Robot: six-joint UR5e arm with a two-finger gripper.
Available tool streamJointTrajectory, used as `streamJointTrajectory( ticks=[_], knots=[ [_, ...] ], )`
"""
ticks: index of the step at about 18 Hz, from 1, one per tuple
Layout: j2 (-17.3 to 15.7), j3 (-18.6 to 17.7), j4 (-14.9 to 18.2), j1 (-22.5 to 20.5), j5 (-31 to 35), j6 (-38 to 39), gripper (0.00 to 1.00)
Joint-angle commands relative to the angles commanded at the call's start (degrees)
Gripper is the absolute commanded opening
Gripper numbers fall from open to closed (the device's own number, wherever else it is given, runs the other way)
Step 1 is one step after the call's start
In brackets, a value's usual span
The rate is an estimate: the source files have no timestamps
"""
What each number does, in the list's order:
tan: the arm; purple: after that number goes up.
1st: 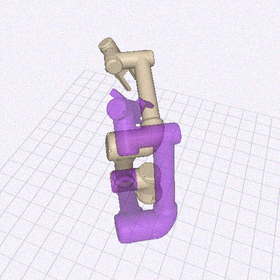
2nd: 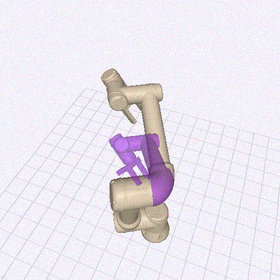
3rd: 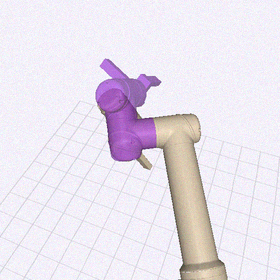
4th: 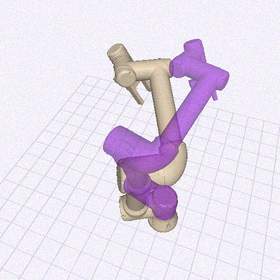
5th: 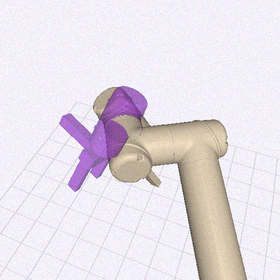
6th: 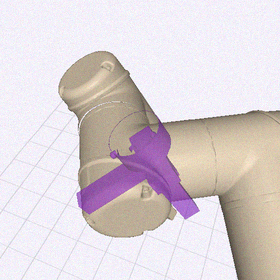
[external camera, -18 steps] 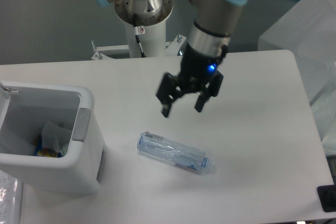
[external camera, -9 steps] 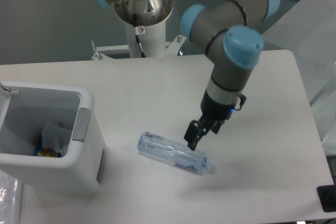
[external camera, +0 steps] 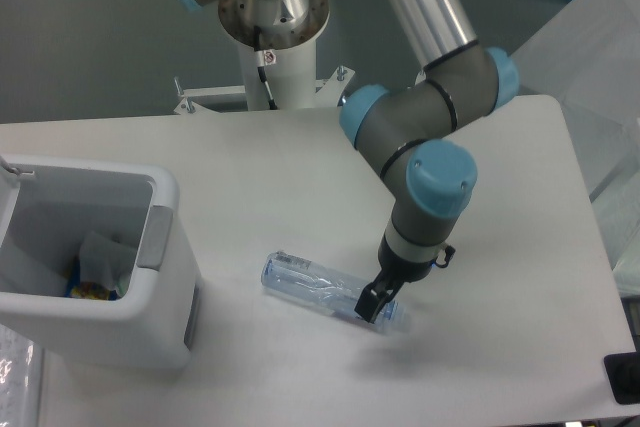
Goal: Place the trash in the trash can
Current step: 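Lower the gripper and close it around the bottle's cap end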
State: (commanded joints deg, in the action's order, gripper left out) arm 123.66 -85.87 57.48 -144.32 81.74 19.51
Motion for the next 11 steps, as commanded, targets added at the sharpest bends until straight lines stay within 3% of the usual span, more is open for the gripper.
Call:
streamJointTrajectory(
  ticks=[11],
  knots=[
    [1.8, -0.5, -0.6, 0.2, 1.5, 1.5, 0.98]
  ],
)
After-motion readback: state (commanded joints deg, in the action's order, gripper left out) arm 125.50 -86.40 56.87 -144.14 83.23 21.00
